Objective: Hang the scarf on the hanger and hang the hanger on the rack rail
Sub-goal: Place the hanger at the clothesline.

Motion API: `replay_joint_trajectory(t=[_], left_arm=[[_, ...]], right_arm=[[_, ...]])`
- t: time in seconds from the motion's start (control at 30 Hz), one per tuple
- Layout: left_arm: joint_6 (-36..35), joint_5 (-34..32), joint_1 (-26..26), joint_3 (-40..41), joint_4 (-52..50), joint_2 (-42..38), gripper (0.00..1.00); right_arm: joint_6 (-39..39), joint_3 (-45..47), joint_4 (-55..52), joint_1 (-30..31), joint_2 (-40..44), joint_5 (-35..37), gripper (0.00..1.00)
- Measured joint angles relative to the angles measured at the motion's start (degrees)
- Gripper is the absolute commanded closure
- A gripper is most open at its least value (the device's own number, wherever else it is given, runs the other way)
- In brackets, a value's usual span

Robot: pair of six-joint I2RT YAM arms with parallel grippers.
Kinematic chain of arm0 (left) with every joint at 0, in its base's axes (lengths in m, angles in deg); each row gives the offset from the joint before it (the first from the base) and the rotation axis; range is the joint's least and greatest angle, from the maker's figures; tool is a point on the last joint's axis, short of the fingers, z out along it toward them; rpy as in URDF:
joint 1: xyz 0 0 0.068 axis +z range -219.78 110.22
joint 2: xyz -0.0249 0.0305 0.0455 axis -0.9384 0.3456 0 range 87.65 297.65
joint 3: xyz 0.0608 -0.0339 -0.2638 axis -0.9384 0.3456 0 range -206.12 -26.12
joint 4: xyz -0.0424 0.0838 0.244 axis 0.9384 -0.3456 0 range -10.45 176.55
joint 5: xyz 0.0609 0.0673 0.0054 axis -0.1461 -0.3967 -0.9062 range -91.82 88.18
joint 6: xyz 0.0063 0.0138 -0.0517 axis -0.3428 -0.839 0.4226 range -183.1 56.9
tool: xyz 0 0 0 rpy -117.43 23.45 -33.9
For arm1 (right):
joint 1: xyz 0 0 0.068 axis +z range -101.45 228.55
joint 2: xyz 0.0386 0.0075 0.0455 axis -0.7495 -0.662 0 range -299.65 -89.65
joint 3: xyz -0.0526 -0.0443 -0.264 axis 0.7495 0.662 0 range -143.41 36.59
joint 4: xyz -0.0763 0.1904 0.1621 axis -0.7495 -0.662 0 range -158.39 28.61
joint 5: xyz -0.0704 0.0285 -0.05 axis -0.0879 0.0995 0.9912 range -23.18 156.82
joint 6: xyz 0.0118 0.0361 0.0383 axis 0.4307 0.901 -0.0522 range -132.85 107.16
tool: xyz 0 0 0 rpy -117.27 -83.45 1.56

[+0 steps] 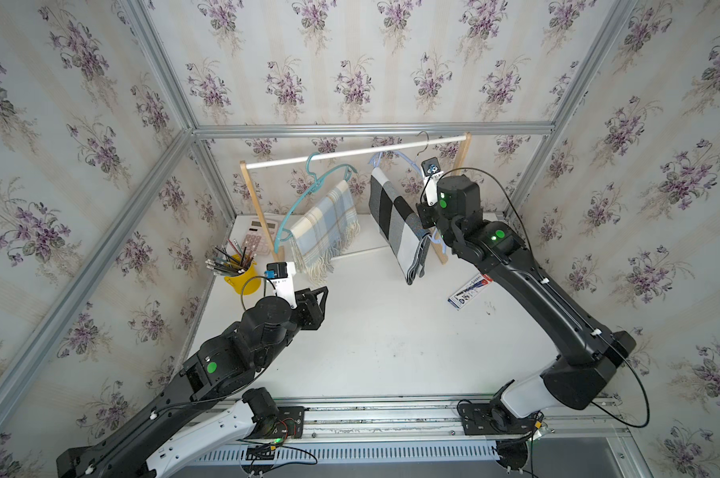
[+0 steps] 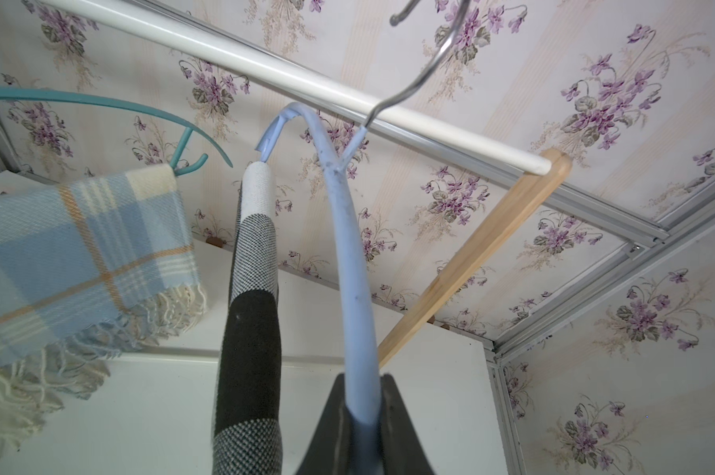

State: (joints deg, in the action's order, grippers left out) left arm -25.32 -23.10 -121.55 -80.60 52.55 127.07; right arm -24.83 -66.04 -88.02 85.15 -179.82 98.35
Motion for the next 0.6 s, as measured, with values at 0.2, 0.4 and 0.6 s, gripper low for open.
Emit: replay_joint_trajectory(t=[0.2,0.4,0.6], left_arm=[[-0.68,-1.16,0.00,0.98,-0.59,0.00,0.49],[-1.36,-1.53,0.00,2.05,-0.59,0.13,0.48],[-1.70,-1.53,0.00,2.82,-0.55,0.50,0.47]], right_arm=[[-0.37,-2.91,1.51,-2.64,-6.69,0.50,1.00],[-0.28,-3.37,2.34,-3.72,-10.36,0.28,1.00],[1.25,-0.98,5.70,-4.72,-10.21,-1.55,0.91]])
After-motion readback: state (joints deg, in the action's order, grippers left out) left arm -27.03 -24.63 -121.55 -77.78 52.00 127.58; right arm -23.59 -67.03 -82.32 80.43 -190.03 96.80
